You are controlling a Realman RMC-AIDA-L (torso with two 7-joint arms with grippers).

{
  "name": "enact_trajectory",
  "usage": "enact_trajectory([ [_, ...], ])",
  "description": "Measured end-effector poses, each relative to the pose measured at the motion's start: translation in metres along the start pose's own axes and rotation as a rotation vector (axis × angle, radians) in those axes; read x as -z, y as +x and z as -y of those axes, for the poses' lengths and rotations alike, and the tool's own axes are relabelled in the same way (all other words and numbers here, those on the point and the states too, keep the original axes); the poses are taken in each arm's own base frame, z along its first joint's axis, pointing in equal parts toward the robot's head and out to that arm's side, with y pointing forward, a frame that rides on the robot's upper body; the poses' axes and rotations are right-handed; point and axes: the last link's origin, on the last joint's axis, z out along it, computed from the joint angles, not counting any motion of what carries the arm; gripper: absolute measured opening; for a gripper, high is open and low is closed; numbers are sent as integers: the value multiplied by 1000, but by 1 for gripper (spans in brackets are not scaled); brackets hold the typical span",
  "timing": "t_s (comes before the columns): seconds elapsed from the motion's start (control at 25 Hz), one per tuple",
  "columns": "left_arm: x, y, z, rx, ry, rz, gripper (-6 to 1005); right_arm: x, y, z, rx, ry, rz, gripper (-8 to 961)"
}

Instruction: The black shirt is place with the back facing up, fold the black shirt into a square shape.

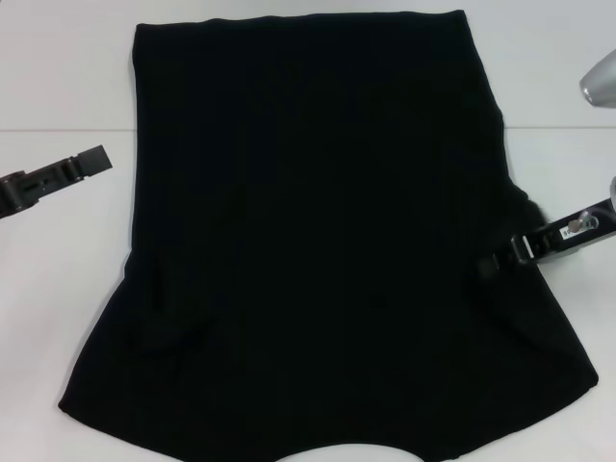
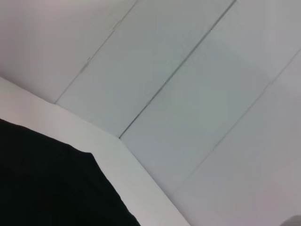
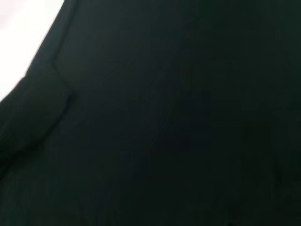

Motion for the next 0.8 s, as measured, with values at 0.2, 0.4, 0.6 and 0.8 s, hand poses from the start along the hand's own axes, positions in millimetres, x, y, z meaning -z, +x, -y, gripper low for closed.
enact_trajectory([
  [0.2, 4, 0, 1, 5, 8, -25, 873, 9, 0, 7, -28, 11, 6, 84],
  [0.4, 5, -1, 2, 15, 8, -38, 873, 23, -6, 18, -109, -5, 108, 244],
  [0.6, 11, -4, 3, 86, 30, 28, 874, 40, -10, 26, -183, -31, 177, 426],
  [0.8, 32, -22, 2, 236, 145, 340, 857, 49, -12, 30, -226, -25, 178, 545],
])
